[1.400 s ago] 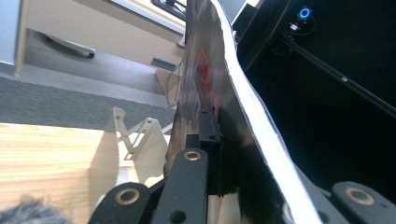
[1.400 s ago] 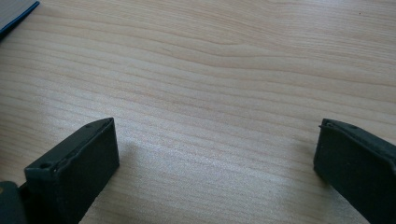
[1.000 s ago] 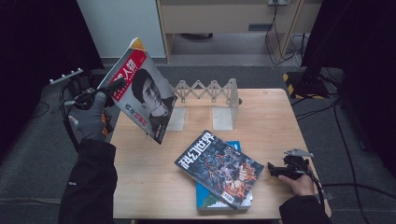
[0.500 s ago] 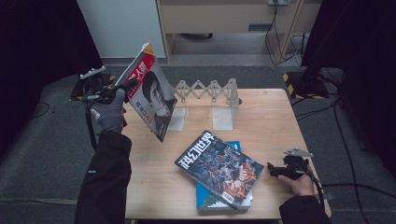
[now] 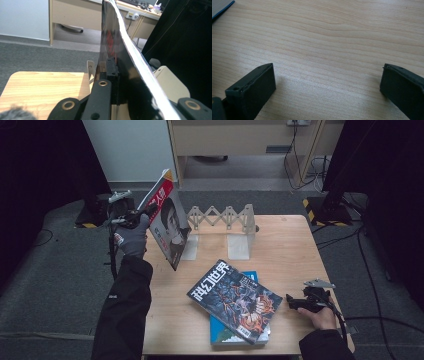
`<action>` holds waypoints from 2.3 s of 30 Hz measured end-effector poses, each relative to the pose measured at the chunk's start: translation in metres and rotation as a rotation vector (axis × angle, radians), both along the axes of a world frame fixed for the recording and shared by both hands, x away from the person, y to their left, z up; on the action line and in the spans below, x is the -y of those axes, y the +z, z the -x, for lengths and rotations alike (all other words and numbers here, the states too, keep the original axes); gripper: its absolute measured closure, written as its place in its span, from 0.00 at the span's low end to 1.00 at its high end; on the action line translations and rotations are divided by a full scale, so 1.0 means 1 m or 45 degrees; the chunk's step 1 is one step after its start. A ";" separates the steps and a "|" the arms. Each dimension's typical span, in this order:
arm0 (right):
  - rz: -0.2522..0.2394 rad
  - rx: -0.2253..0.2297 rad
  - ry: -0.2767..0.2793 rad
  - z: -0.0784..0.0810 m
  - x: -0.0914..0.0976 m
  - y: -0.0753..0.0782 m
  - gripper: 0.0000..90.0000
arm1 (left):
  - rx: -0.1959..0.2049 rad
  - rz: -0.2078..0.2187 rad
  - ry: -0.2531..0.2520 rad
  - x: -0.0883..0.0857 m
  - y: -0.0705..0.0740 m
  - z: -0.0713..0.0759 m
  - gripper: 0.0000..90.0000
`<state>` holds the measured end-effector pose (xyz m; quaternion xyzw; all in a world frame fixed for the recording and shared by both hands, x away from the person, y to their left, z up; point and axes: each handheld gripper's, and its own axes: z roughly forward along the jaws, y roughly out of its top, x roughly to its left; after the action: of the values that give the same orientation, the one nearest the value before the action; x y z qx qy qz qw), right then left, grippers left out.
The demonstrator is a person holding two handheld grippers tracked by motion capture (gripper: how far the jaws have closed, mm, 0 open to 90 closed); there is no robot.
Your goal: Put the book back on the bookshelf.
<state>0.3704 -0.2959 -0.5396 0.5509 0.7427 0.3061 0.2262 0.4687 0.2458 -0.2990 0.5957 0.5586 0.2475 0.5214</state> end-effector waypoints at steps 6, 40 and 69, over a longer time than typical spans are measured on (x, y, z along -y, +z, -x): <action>-0.001 -0.004 0.003 0.000 0.000 0.000 0.00 | 0.023 -0.056 0.040 0.005 -0.011 -0.004 0.96; -0.002 -0.002 0.014 0.000 -0.001 0.000 0.01 | 0.074 -0.191 0.124 0.017 -0.046 -0.004 0.96; -0.001 0.000 0.026 0.000 -0.002 0.000 0.01 | -0.157 -0.312 0.022 0.012 -0.026 -0.008 0.95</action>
<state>0.3701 -0.2935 -0.5396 0.5434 0.7482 0.3088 0.2226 0.4767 0.2340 -0.3252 0.6643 0.5601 0.2813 0.4072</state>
